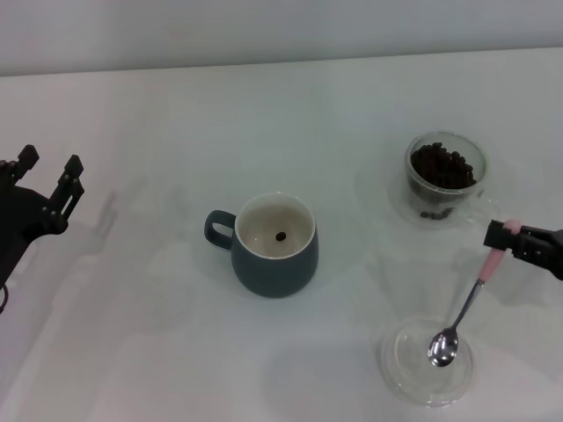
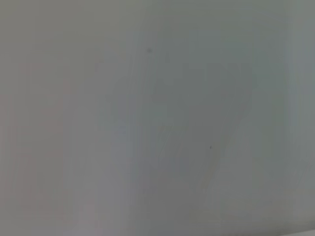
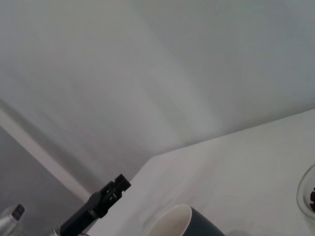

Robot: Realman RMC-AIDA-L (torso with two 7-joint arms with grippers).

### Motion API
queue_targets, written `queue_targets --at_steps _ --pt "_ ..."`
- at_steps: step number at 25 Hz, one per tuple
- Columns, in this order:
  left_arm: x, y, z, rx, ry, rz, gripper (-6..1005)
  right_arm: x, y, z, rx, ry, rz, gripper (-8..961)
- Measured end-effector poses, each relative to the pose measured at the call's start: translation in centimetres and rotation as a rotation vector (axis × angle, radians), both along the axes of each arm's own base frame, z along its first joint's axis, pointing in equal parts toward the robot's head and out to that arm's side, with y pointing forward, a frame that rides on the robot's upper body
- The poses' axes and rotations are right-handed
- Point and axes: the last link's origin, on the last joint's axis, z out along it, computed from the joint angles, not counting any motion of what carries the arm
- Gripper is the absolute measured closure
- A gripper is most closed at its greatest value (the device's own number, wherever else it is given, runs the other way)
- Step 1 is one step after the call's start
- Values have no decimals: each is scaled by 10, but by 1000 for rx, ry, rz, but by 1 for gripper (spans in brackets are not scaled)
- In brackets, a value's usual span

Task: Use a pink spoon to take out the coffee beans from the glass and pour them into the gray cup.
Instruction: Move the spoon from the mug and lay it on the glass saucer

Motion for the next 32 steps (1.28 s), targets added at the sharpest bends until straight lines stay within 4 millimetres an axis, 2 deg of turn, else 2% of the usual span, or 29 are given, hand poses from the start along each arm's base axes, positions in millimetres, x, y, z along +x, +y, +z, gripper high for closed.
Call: queue_targets --at_steps 10,32 --pt "-1 -3 -2 -2 -3 6 406 1 0 -13 -34 -41 2 800" --pt "0 -2 -1 -2 -3 3 406 7 -4 -28 -65 -32 -66 782"
